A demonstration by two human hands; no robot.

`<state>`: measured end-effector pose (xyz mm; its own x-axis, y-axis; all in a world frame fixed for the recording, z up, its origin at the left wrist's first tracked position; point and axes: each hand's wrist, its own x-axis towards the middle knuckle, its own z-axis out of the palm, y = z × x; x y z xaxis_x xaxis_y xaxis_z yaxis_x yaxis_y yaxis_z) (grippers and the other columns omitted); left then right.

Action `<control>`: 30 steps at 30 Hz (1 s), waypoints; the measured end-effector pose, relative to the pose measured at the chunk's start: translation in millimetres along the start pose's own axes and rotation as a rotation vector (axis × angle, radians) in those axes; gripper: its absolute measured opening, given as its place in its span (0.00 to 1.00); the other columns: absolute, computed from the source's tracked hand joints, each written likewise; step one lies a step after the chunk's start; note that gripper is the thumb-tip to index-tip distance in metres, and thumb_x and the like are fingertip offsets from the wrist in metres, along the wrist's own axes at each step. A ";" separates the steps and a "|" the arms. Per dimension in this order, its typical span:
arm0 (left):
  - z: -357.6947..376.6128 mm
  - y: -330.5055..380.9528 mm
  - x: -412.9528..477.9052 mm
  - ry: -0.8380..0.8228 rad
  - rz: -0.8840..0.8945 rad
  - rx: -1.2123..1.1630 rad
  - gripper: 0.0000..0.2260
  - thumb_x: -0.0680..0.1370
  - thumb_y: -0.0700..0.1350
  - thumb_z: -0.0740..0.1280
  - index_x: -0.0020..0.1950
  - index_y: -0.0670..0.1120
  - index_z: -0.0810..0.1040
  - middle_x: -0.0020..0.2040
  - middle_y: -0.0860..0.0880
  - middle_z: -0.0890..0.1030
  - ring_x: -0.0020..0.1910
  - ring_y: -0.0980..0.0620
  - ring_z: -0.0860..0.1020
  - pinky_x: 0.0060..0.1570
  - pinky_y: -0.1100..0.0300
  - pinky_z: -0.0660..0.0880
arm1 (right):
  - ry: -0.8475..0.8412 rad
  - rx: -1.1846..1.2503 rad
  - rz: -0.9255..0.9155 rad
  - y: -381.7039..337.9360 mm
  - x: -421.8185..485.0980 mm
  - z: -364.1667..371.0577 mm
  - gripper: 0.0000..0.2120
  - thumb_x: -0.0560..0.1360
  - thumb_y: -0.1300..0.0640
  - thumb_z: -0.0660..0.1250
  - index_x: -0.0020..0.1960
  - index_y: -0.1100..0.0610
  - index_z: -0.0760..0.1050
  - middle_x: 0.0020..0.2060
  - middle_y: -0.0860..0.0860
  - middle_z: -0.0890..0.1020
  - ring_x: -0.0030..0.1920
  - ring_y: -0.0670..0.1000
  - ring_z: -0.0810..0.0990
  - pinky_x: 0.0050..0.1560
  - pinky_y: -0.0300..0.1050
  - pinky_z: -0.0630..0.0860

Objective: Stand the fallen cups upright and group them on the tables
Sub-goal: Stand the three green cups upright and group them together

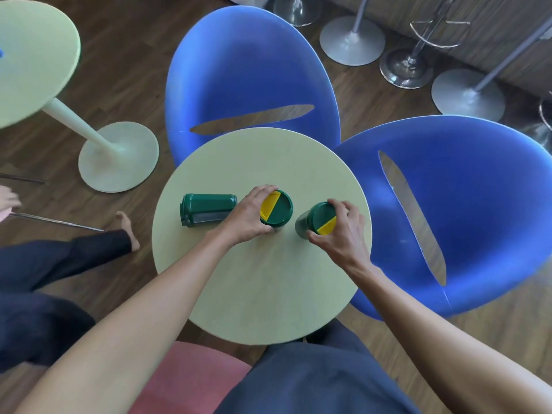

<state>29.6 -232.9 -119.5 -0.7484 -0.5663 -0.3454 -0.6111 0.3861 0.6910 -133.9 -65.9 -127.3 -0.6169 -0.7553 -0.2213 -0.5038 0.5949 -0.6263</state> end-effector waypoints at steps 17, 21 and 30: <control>1.2 -3.3 3.1 0.002 0.015 0.001 0.41 0.66 0.39 0.76 0.76 0.50 0.63 0.74 0.51 0.65 0.72 0.51 0.66 0.70 0.63 0.61 | -0.182 -0.222 -0.178 -19.5 15.0 5.9 0.43 0.64 0.51 0.75 0.74 0.55 0.61 0.70 0.52 0.65 0.69 0.57 0.62 0.69 0.50 0.64; 2.5 -4.8 3.8 0.006 0.023 -0.004 0.41 0.66 0.39 0.76 0.76 0.50 0.63 0.73 0.50 0.66 0.72 0.51 0.66 0.69 0.63 0.61 | -0.192 -0.213 -0.164 -18.9 18.9 4.8 0.42 0.64 0.50 0.75 0.74 0.55 0.61 0.71 0.52 0.64 0.69 0.57 0.62 0.70 0.50 0.64; -3.3 -6.4 -1.8 0.095 0.031 0.059 0.40 0.71 0.57 0.73 0.78 0.51 0.60 0.77 0.50 0.63 0.76 0.51 0.60 0.75 0.54 0.57 | -0.215 -0.173 -0.145 -12.9 21.5 2.9 0.43 0.64 0.46 0.77 0.74 0.52 0.62 0.70 0.51 0.65 0.68 0.57 0.62 0.70 0.50 0.64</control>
<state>35.7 -236.8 -121.2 -0.7412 -0.6187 -0.2604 -0.6039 0.4454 0.6609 -138.9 -90.6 -126.1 -0.3983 -0.8658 -0.3029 -0.6840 0.5003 -0.5308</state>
